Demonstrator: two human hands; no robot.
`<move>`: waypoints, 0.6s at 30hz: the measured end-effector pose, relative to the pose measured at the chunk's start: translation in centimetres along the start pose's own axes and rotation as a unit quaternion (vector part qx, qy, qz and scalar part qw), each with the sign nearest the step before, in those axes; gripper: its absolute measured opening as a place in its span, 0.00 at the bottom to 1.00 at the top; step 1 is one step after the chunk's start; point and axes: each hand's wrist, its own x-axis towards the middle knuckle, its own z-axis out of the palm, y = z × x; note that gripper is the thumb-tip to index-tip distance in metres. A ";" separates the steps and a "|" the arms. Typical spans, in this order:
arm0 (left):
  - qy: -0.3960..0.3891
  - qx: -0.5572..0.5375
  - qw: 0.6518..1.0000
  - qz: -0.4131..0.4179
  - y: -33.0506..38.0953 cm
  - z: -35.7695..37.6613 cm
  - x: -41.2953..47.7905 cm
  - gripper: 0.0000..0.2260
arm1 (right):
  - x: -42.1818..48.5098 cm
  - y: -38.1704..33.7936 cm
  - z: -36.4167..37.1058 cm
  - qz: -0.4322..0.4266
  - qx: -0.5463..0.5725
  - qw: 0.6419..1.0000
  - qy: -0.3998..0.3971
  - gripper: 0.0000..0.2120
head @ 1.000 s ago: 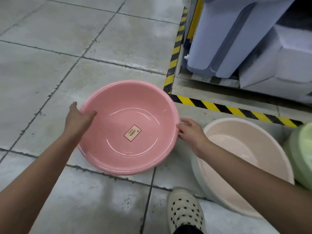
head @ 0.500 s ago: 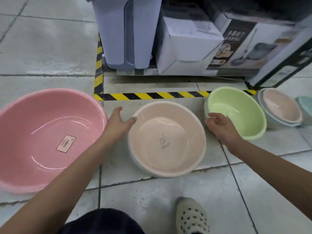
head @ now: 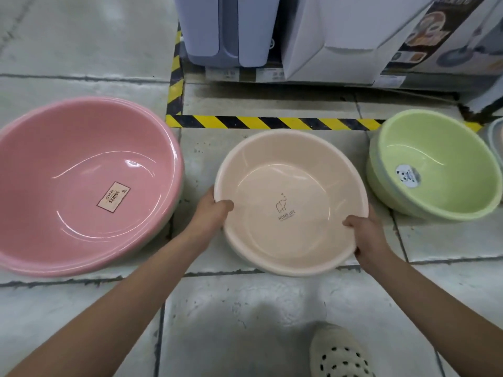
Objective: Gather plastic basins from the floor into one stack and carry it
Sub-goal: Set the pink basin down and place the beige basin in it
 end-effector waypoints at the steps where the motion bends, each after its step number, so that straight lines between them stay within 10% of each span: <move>1: -0.002 0.003 1.000 0.003 0.0 0.1 -0.1 0.18 | 0.4 0.4 -0.2 0.014 0.013 1.000 -0.010 0.26; 9: 0.031 -0.001 1.000 -0.003 0.3 -0.1 -1.0 0.15 | 0.8 -0.4 -0.4 0.036 0.040 0.997 -0.058 0.23; 18: 0.173 -0.136 0.969 0.112 8.7 -8.8 -6.6 0.09 | -4.8 -14.2 6.6 -0.163 0.048 0.965 -0.197 0.19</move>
